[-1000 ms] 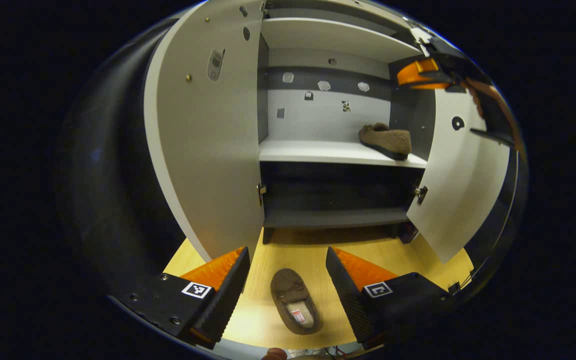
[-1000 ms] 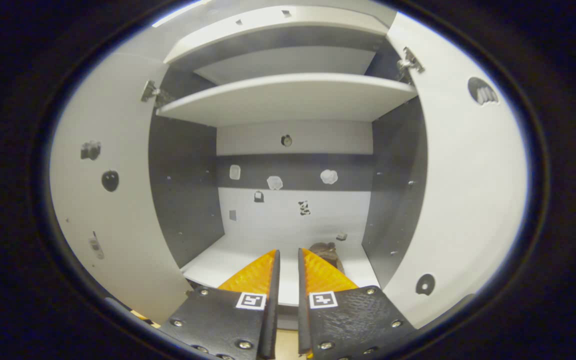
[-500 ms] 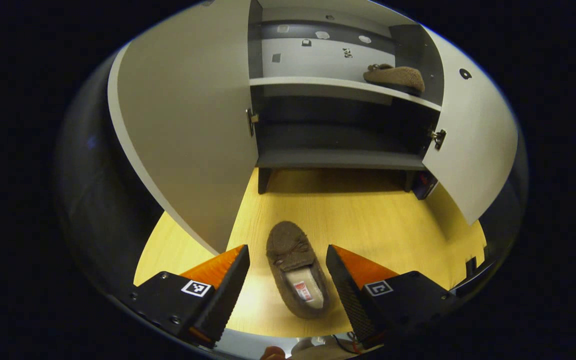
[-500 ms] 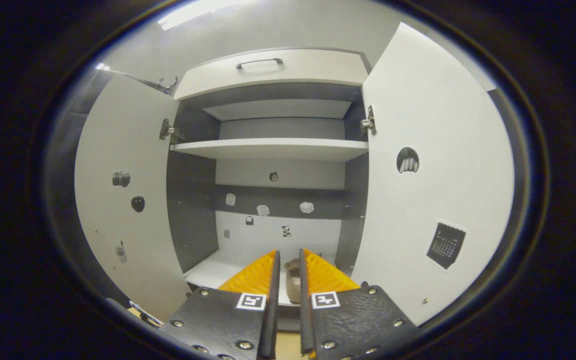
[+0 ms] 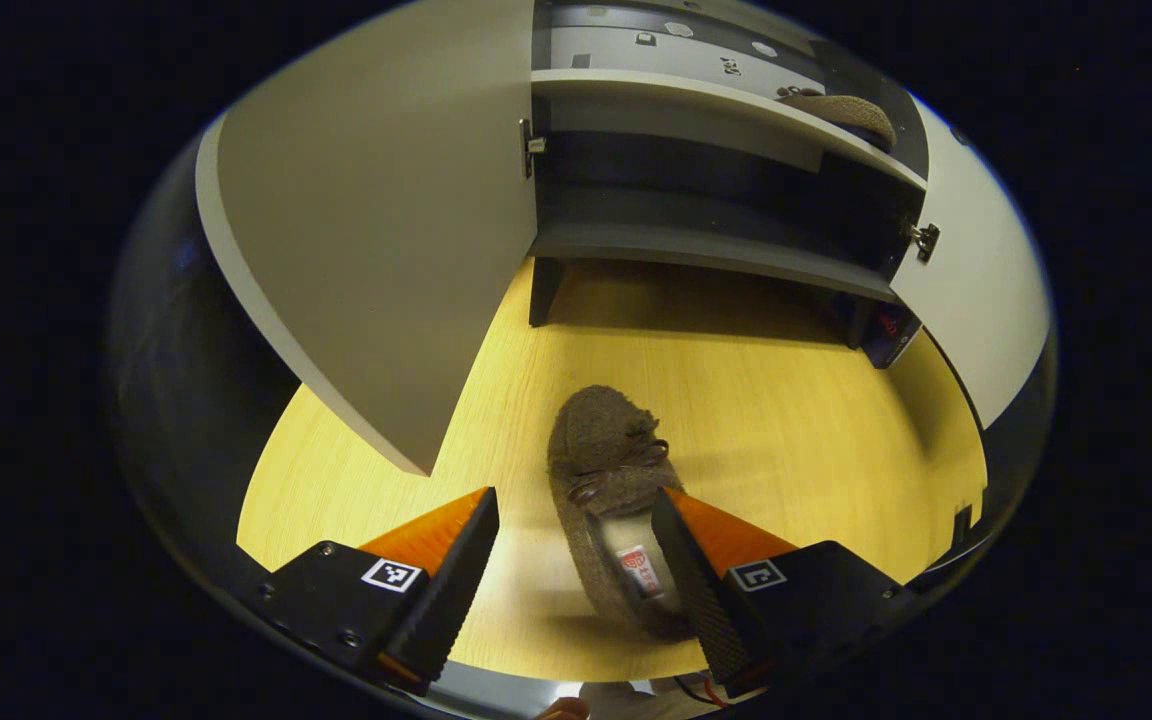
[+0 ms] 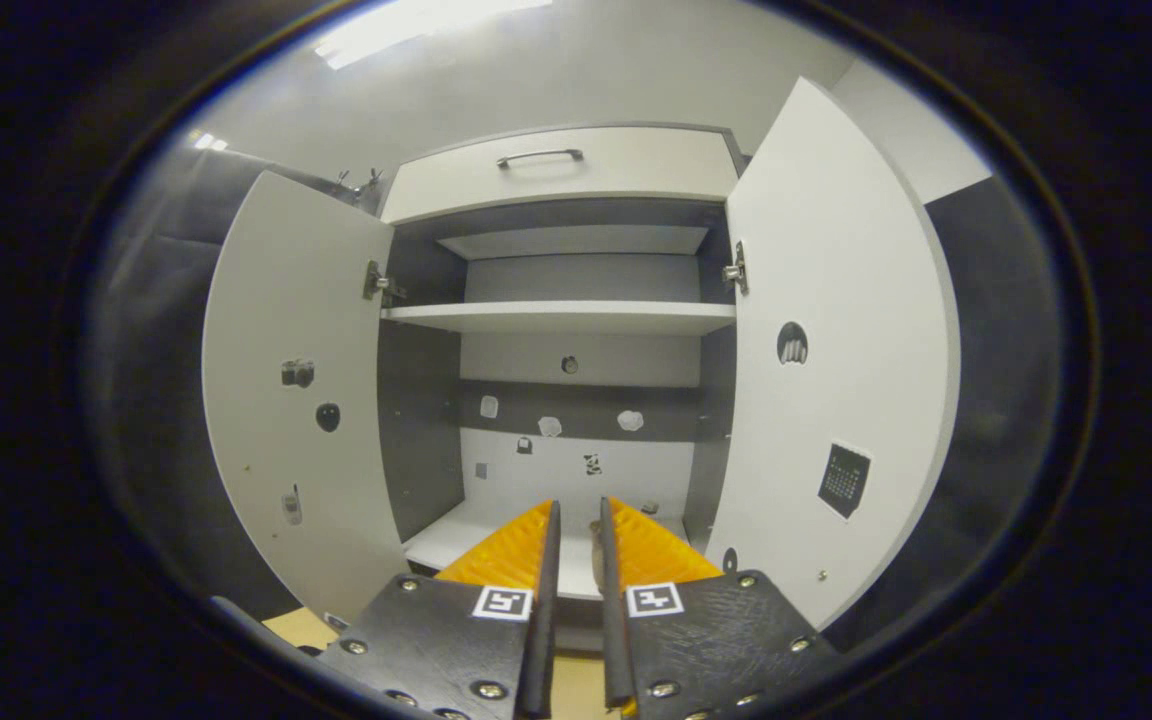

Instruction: Grab one shoe with the right hand and put it into the shoe cabinet, grab the other shoe with the left hand and put it into the shoe cabinet; then close the right door with the right hand and the left door with the left hand.

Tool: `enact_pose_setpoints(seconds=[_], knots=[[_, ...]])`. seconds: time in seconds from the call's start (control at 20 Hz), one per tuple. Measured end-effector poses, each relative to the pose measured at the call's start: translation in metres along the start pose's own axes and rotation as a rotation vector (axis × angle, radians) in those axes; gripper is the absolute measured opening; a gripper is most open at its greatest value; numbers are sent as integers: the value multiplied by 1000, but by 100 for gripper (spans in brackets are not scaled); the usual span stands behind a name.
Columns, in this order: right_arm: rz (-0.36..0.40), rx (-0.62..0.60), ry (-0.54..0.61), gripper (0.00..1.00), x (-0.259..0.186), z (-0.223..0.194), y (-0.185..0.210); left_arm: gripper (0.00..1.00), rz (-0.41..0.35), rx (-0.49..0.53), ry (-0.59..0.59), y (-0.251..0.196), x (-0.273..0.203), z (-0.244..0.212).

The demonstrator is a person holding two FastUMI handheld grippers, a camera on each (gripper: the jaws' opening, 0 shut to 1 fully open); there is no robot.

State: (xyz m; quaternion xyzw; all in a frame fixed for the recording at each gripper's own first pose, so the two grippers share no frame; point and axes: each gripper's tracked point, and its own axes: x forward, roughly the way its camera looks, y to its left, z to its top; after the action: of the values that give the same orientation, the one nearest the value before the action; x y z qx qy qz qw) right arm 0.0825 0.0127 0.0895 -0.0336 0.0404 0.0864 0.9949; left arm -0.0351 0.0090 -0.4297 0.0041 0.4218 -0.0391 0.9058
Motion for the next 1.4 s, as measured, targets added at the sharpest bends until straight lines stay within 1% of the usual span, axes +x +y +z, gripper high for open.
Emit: enact_pose_setpoints(seconds=[0.1, 0.15, 0.25, 0.45, 0.7, 0.75, 0.8, 0.95, 1.0, 1.05, 1.1, 1.15, 1.2, 1.25, 1.3, 1.35, 1.4], knots=[[-13, -13, -13, 20, -9, 4, -4, 96, -9, -10, 4, 1, 10, -5], [-22, -23, -12, 20, -12, 2, -6, 96, -26, -18, 9, -2, 14, -6], [-37, -45, -7, 21, -17, -1, -12, 97, -28, -23, 10, -2, 20, -10], [-61, -48, -1, 21, -22, -3, -18, 95, -49, -54, 29, -8, 27, -25], [-75, -81, 6, 21, -26, -9, -22, 93, -52, -96, 45, -6, 43, -38], [-76, -81, 12, 21, -28, -10, -24, 96, -47, -97, 47, -6, 47, -41], [-77, -82, 18, 21, -28, -11, -25, 90, -43, -95, 50, -5, 49, -43], [-84, -88, 32, 21, -28, -16, -27, 87, -56, -99, 28, -8, 55, -37], [-86, -93, 34, 21, -28, -17, -27, 83, -67, -100, 33, -10, 61, -37], [-88, -102, 34, 21, -27, -18, -27, 81, -87, -108, 33, -15, 66, -37], [-89, -115, 34, 21, -29, -18, -27, 68, -81, -108, 29, -13, 67, -35], [-93, -129, 37, 23, -31, -19, -29, 62, -83, -105, 25, -13, 68, -34], [-99, -139, 35, 23, -34, -18, -30, 61, -77, -96, 25, -11, 70, -34], [-99, -144, 33, 23, -35, -17, -29, 58, -78, -86, 26, -9, 70, -33], [-102, -147, 35, 23, -35, -17, -29, 49, -61, -72, 24, -5, 71, -31], [-104, -147, 36, 23, -36, -19, -30, 43, -35, -66, 22, -1, 75, -30], [-107, -144, 36, 23, -37, -19, -31, 22, 0, -61, 24, 5, 73, -25]])
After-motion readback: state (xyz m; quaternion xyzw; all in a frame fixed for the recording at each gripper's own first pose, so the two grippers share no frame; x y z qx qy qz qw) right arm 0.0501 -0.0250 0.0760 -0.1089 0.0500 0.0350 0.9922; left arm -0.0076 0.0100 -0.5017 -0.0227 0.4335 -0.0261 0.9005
